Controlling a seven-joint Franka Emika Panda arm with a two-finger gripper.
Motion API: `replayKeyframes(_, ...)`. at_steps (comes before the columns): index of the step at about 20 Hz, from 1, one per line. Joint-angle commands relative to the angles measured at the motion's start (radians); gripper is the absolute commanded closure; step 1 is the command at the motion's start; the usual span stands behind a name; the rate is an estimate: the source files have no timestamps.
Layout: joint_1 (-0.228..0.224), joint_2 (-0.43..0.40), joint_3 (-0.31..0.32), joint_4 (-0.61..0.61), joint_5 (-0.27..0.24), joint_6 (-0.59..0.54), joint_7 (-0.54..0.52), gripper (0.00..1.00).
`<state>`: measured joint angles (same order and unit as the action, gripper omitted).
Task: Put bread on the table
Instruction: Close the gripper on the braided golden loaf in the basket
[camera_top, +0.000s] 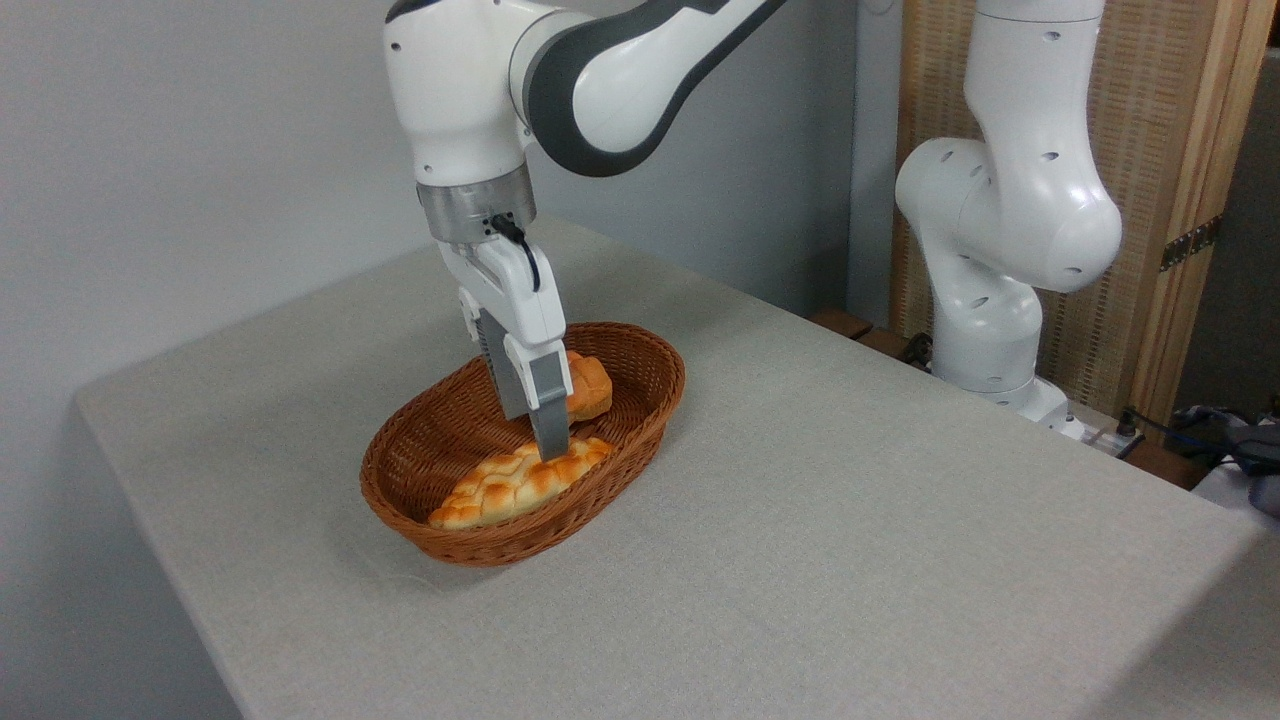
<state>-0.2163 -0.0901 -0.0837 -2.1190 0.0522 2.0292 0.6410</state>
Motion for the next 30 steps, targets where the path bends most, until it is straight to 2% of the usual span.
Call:
replayKeyframes(1,-0.002,0.006,0.008,-0.038,0.021,0.028,0.013,0.00)
replayKeyframes(19,-0.003,0.058,0.008,-0.058,0.029,0.108,0.014,0.01)
replayKeyframes(20,-0.003,0.058,0.008,-0.058,0.029,0.106,0.017,0.03)
replayKeyframes(22,-0.003,0.058,0.008,-0.058,0.028,0.106,0.051,0.19)
replayKeyframes(23,-0.002,0.058,0.008,-0.058,0.025,0.106,0.075,0.33)
replayKeyframes(24,-0.002,0.058,0.008,-0.058,0.017,0.106,0.083,0.38)
replayKeyframes(25,-0.002,0.058,0.008,-0.058,0.012,0.106,0.086,0.51)
replayKeyframes(26,-0.002,0.056,0.008,-0.058,0.012,0.106,0.089,0.57)
replayKeyframes(29,-0.002,0.056,0.008,-0.058,0.012,0.106,0.095,0.67)
replayKeyframes(30,-0.002,0.056,0.008,-0.058,0.012,0.106,0.095,0.67)
